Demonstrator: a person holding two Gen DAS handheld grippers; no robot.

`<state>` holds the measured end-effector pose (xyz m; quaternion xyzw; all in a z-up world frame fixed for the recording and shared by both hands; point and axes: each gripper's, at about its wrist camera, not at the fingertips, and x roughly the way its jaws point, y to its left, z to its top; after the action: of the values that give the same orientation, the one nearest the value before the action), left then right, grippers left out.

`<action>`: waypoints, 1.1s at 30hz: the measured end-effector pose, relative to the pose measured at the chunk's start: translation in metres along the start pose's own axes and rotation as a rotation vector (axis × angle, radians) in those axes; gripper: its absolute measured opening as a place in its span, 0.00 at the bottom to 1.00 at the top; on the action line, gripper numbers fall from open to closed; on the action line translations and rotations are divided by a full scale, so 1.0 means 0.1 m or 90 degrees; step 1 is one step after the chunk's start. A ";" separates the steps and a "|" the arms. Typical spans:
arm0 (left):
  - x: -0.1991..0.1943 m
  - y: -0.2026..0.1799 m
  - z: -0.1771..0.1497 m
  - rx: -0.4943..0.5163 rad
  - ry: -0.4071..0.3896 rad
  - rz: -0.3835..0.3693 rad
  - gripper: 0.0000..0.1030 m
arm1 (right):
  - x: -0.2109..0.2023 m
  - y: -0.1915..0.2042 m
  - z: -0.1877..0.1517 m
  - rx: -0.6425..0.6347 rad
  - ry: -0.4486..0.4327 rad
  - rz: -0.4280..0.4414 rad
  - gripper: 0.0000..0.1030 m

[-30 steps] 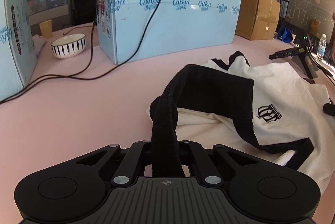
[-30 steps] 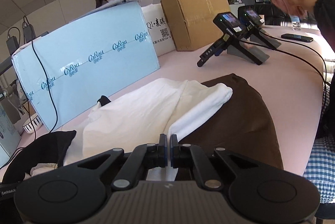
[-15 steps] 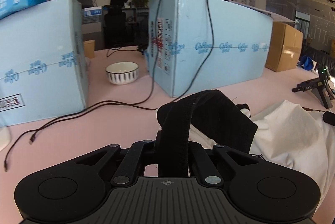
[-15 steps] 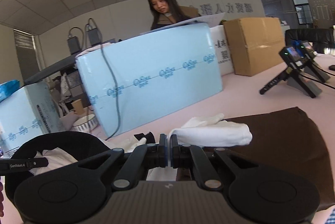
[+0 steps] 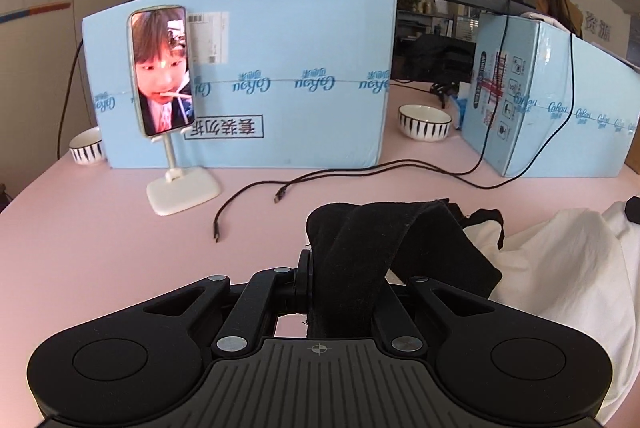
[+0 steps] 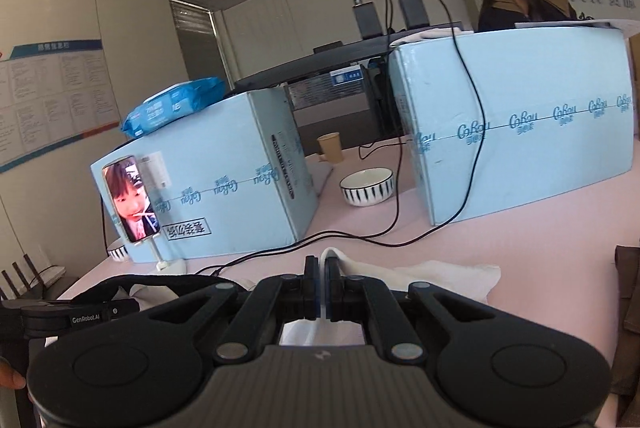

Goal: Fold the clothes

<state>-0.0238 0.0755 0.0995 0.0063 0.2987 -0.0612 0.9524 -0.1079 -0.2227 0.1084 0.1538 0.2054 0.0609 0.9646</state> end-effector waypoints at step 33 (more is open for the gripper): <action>0.18 0.40 -0.63 0.013 0.084 -0.011 0.54 | -0.27 -0.49 -0.97 0.045 0.215 -0.096 0.04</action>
<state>-0.0404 0.1163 0.0365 0.0174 0.3603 -0.0719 0.9299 -0.1701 -0.2473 0.0183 0.1595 0.3769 0.0063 0.9124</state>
